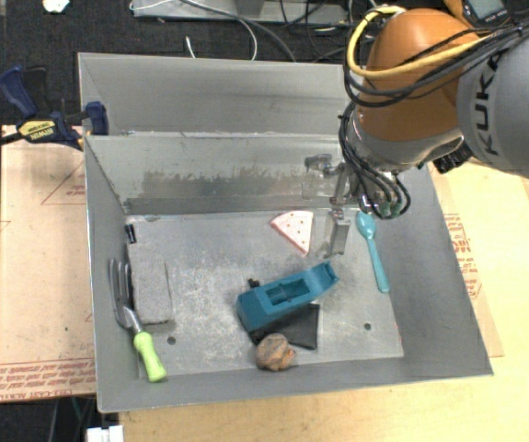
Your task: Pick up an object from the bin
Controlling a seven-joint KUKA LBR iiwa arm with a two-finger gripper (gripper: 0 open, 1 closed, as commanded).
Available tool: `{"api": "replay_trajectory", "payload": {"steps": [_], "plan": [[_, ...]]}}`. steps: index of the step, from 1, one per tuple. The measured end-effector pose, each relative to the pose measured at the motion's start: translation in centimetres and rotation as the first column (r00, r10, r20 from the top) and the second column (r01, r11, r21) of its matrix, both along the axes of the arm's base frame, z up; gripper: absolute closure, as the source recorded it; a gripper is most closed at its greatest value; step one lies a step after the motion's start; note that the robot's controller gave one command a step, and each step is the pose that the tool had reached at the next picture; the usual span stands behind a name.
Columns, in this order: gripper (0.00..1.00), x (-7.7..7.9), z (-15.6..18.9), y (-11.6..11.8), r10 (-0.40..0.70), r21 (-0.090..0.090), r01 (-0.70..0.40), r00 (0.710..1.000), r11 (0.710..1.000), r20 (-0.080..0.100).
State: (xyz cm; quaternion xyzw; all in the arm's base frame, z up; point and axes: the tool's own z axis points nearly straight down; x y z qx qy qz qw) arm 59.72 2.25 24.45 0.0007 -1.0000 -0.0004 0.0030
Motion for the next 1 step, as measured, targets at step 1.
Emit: {"api": "replay_trajectory", "payload": {"steps": [1], "plan": [[0.0,0.12,0.5,0.0,0.0,0.0,0.0,1.0,1.0,0.008]]}}
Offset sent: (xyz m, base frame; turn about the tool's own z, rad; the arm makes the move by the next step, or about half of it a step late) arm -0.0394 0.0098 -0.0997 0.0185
